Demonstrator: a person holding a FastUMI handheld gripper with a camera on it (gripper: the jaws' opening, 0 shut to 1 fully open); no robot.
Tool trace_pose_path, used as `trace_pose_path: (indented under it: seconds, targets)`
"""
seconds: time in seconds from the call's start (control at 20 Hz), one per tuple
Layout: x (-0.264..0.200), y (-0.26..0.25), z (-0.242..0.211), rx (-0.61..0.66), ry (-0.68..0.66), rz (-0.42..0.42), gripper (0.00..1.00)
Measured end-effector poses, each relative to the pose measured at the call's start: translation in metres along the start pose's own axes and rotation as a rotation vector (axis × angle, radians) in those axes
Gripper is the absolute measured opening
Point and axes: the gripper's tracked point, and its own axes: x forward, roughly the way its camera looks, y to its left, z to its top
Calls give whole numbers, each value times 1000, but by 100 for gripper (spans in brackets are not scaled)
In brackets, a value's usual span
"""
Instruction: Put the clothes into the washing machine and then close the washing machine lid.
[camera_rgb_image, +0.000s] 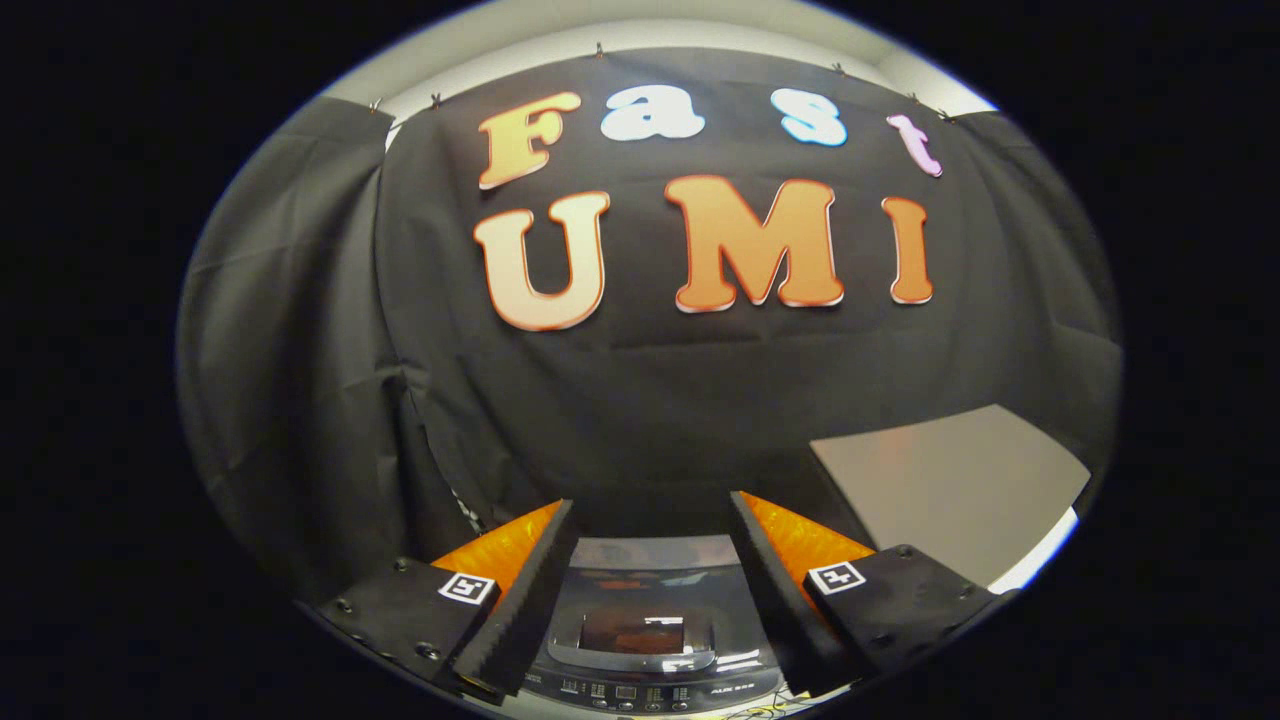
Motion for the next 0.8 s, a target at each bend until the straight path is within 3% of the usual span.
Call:
trace_pose_path:
  seconds: [0.2,0.55,0.8]
  targets:
    - [-42,-26,29,41,-52,-17,98]
    - [-130,-72,115,-54,-159,-82,98]
    - [-169,-116,141,-70,-191,-110,98]
